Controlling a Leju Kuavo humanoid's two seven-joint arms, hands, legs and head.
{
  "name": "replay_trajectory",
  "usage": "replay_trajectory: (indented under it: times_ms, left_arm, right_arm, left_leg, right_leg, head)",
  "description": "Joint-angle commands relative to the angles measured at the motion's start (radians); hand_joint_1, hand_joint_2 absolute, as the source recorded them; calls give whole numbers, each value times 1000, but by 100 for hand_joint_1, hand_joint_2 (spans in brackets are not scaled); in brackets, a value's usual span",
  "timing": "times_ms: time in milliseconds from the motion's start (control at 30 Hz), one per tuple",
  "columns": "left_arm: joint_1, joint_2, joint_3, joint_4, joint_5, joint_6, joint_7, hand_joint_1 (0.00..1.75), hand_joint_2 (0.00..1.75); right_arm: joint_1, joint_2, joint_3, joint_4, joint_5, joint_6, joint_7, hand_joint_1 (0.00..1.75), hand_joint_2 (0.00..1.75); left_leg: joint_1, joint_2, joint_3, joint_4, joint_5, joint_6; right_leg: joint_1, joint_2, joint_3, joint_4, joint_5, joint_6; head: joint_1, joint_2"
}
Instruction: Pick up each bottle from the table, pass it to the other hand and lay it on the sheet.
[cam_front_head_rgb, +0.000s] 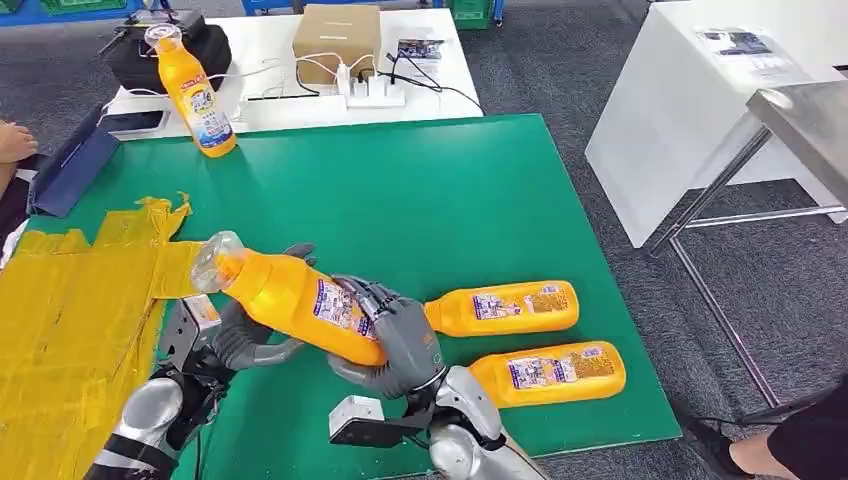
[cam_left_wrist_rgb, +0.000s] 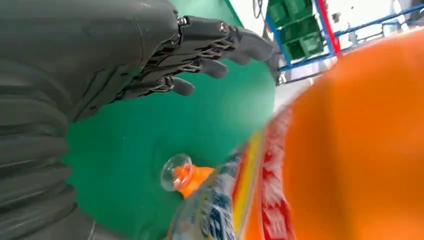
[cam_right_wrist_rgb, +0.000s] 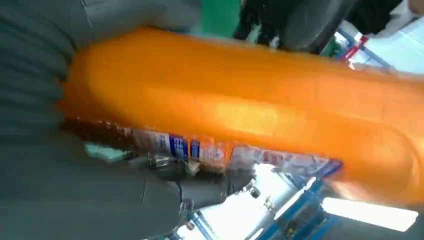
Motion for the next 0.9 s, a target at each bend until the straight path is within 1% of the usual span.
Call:
replay_trajectory:
  times_ms: [33,67,200,233,267,300,367,400,433,467,500,533,567,600,667,700,733,767,800,833,867,900]
  left_arm:
    - [-47,-13,-34,63,2,-1,7,0,175]
    - [-47,-13,-34,63,2,-1,7,0,175]
    - [-50,-22,-33,50,14,0,5,0,175]
    - [-51,-25,-34,48,17,0,7,0,175]
    - [-52,-28,-36,43,22,-1,11,0,175]
    - [-51,-36,-38,32,25,2,13,0,175]
    - [-46,-48,-42,12,37,5,17,0,175]
    - [-41,-57,-44,-5,46,6,17,0,175]
    - [-33,-65,-50,-34,57,6,17,0,175]
    - [-25,-69,-61,-56,61,6,18,0,175]
    - [-15,-70,-77,-83,61,6,21,0,175]
    - [-4,-70,-90,-106,64,4,18,0,175]
    - [8,-72,-102,-126,65,5,13,0,175]
    - [18,-69,-118,-145,62,4,8,0,175]
    - [34,-65,-151,-172,50,6,-3,0,175]
    - [39,-64,-165,-179,41,9,-7,0,175]
    - [43,-62,-181,-187,38,9,-10,0,175]
    - [45,-61,-192,-193,39,8,-17,0,175]
    - [47,-60,-203,-200,38,11,-22,0,175]
    - [51,-61,-213,-210,32,21,-29,0,175]
    - [51,-61,-213,-210,32,21,-29,0,175]
    - [51,-61,-213,-210,32,21,-29,0,175]
  right_arm:
    - [-54,-13,73,102,2,0,1,175,175]
    - [-54,-13,73,102,2,0,1,175,175]
    - [-59,-16,106,117,27,1,19,175,175]
    - [-58,-15,109,121,25,-2,22,175,175]
    - [-59,-13,112,129,24,-7,25,175,175]
    - [-57,-13,114,135,21,-11,26,175,175]
    - [-54,-15,118,139,18,-15,28,175,175]
    - [-52,-16,118,141,17,-15,30,175,175]
    - [-48,-17,119,143,17,-19,34,175,175]
    - [-45,-19,119,145,19,-24,35,175,175]
    - [-42,-19,118,146,19,-27,37,175,175]
    - [-39,-18,114,146,15,-28,39,175,175]
    - [-35,-19,109,145,13,-29,41,175,175]
    - [-33,-21,104,143,11,-28,41,175,175]
    - [-26,-23,91,138,4,-27,41,175,175]
    - [-24,-24,84,137,1,-26,41,175,175]
    - [-21,-24,77,135,-1,-24,40,175,175]
    - [-19,-23,72,134,-1,-24,38,175,175]
    - [-17,-22,65,134,0,-23,36,175,175]
    - [-15,-21,59,132,2,-23,35,175,175]
    - [-15,-21,59,132,2,-23,35,175,175]
    - [-15,-21,59,132,2,-23,35,175,175]
  left_leg:
    - [0,0,4,0,-1,1]
    - [0,-1,7,0,-2,1]
    - [0,-1,4,0,-1,0]
    - [0,-1,6,0,-2,0]
    - [0,-1,4,0,-1,0]
    - [0,-2,6,0,-2,0]
    - [0,-3,6,0,-2,1]
    - [0,-2,3,0,-1,0]
    - [1,-3,6,0,-2,1]
    - [0,-3,4,0,-1,1]
    - [1,-3,7,1,-3,1]
    - [1,-2,4,0,-2,1]
    - [0,-3,6,1,-3,1]
    - [0,-2,4,0,-2,1]
    - [0,-4,8,1,-4,1]
    - [0,-2,5,0,-2,1]
    - [0,-2,8,0,-4,1]
    - [0,-2,4,0,-2,1]
    - [0,-1,7,0,-4,1]
    - [0,-2,3,0,-2,0]
    - [0,-2,8,0,-4,1]
    - [0,-3,7,1,-4,1]
  right_leg:
    - [0,0,5,-1,-1,-1]
    - [0,-1,7,-1,-2,-2]
    - [0,-1,4,-1,-1,-1]
    - [1,-1,7,-1,-2,-2]
    - [0,-1,4,-1,-1,-1]
    - [1,-1,7,-1,-2,-2]
    - [1,-2,7,-1,-3,-2]
    - [1,-2,4,-1,-1,-1]
    - [1,-3,7,-1,-2,-2]
    - [1,-2,5,-1,-2,-1]
    - [1,-3,8,-1,-3,-2]
    - [1,-2,5,-1,-2,-1]
    - [1,-3,7,-1,-3,-2]
    - [1,-2,5,-1,-2,-1]
    - [0,-3,10,-1,-4,-2]
    - [0,-2,6,-1,-2,-1]
    - [0,-2,9,-1,-4,-2]
    - [0,-1,6,-1,-2,-2]
    - [0,-1,8,-1,-3,-2]
    - [0,-1,4,-1,-1,-1]
    - [1,-2,9,-1,-4,-3]
    - [1,-3,8,-1,-4,-2]
  head:
    - [0,0]
    - [0,0]
    - [0,0]
    - [0,0]
    - [0,0]
    - [0,0]
    - [0,0]
    - [0,0]
    - [0,0]
    - [0,0]
    - [0,0]
    - [0,0]
    - [0,0]
    - [0,0]
    - [0,0]
    - [0,0]
    - [0,0]
    - [0,0]
    - [0,0]
    - [0,0]
    - [0,0]
    - [0,0]
